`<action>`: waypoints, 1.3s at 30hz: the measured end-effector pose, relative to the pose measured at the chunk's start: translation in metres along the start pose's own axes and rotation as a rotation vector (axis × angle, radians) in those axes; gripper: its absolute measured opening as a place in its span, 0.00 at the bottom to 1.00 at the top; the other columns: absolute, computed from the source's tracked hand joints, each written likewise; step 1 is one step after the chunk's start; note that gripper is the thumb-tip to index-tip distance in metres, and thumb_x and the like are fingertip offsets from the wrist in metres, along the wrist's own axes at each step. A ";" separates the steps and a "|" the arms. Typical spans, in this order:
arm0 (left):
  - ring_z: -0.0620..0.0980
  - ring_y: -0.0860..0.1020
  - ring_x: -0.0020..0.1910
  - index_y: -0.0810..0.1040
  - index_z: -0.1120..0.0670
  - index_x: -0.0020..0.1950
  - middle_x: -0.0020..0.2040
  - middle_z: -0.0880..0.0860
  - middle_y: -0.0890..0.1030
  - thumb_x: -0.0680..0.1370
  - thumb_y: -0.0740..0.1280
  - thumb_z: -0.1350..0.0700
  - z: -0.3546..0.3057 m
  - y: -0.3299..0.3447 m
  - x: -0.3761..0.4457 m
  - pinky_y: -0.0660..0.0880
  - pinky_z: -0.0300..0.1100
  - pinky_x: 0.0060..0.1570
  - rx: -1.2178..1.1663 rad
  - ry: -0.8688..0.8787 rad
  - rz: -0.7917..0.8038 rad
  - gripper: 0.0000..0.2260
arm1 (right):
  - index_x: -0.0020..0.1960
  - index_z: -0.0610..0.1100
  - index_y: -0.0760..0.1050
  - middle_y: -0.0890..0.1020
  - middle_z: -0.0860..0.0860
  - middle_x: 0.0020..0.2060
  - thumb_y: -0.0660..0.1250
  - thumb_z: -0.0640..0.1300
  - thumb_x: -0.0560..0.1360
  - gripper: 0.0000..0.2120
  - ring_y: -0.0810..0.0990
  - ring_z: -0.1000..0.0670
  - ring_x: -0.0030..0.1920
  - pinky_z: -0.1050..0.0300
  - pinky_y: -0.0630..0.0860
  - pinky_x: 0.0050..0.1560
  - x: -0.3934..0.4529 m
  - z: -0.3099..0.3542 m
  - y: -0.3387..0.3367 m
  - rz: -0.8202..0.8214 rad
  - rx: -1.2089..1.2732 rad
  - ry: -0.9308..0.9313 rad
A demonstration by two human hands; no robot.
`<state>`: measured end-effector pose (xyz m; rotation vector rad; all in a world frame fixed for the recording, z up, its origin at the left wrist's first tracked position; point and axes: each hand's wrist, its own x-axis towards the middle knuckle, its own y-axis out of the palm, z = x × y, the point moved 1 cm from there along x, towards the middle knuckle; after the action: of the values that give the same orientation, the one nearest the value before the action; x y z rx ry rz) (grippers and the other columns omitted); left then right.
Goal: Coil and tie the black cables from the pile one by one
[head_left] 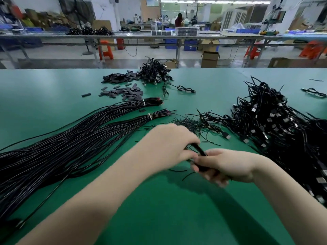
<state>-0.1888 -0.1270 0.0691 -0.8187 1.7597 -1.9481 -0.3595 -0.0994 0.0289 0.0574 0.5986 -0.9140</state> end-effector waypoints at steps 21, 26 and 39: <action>0.53 0.72 0.41 0.68 0.49 0.47 0.46 0.50 0.77 0.82 0.52 0.40 -0.029 0.041 -0.062 0.68 0.48 0.41 -0.253 -0.114 0.422 0.14 | 0.43 0.48 0.70 0.68 0.53 0.31 0.53 0.47 0.84 0.14 0.64 0.55 0.27 0.64 0.64 0.29 -0.003 -0.029 0.041 0.141 -0.226 -0.041; 0.47 0.75 0.39 0.69 0.46 0.41 0.37 0.46 0.75 0.82 0.55 0.43 -0.008 0.031 -0.044 0.68 0.43 0.36 -0.287 -0.218 0.499 0.13 | 0.46 0.53 0.73 0.72 0.60 0.29 0.56 0.48 0.83 0.10 0.68 0.60 0.29 0.67 0.66 0.33 0.006 -0.023 0.044 -0.051 -0.370 -0.219; 0.41 0.69 0.27 0.70 0.53 0.41 0.27 0.43 0.69 0.85 0.53 0.49 0.025 0.011 0.007 0.69 0.35 0.33 -1.416 -0.607 -0.486 0.16 | 0.44 0.54 0.80 0.77 0.57 0.41 0.70 0.57 0.74 0.07 0.75 0.51 0.48 0.54 0.75 0.50 0.056 -0.025 0.031 -0.666 -0.823 -0.247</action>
<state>-0.1787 -0.1513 0.0607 -2.0842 2.4287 -0.1462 -0.3220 -0.1135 -0.0263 -1.0327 0.7348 -1.2197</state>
